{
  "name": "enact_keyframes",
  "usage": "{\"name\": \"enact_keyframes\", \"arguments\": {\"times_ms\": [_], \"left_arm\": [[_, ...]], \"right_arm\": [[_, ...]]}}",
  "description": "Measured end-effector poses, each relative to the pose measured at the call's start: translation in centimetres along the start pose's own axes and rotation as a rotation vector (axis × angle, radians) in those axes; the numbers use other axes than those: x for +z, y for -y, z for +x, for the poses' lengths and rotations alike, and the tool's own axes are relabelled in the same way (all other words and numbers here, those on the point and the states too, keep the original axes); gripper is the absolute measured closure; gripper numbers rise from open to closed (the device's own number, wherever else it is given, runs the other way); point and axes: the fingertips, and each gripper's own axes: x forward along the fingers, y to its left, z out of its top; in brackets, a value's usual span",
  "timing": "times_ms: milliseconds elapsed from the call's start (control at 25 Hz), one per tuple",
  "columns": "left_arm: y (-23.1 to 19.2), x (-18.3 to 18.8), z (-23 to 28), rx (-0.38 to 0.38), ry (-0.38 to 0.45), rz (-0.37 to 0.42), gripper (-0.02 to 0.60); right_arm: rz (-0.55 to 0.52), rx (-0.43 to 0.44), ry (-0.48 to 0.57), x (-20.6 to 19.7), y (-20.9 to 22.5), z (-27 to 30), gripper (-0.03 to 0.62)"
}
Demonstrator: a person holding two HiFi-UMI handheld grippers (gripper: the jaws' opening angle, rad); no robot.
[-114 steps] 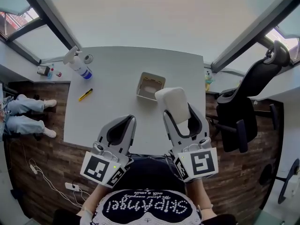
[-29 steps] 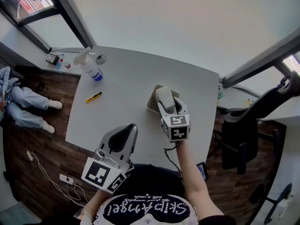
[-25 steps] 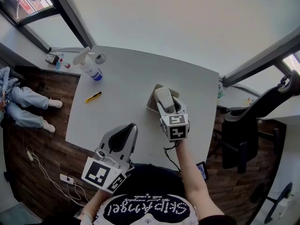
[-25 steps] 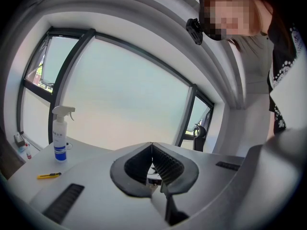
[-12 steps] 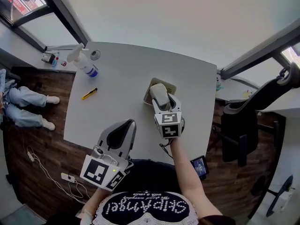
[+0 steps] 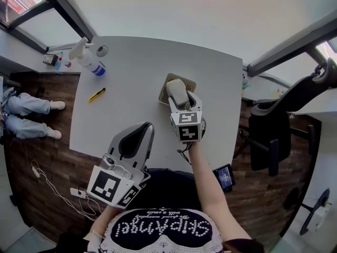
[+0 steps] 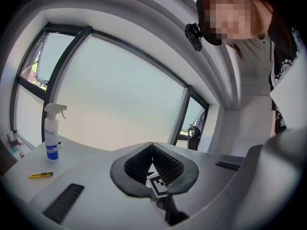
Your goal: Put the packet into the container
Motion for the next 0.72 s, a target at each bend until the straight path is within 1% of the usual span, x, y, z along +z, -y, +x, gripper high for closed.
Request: {"name": "enact_keyframes", "arguments": {"times_ms": [240, 520, 720], "left_arm": [[0.49, 0.01, -0.11, -0.01, 0.006, -0.007, 0.572], [0.2, -0.01, -0.35, 0.002, 0.008, -0.011, 0.572], [0.2, -0.11, -0.23, 0.001, 0.007, -0.028, 0.572]], "right_arm": [[-0.006, -0.006, 0.002, -0.15, -0.13, -0.01, 0.335], [-0.014, -0.013, 0.006, -0.33, -0.17, 0.17, 0.335], [-0.012, -0.006, 0.001, -0.17, -0.25, 0.03, 0.335]]}}
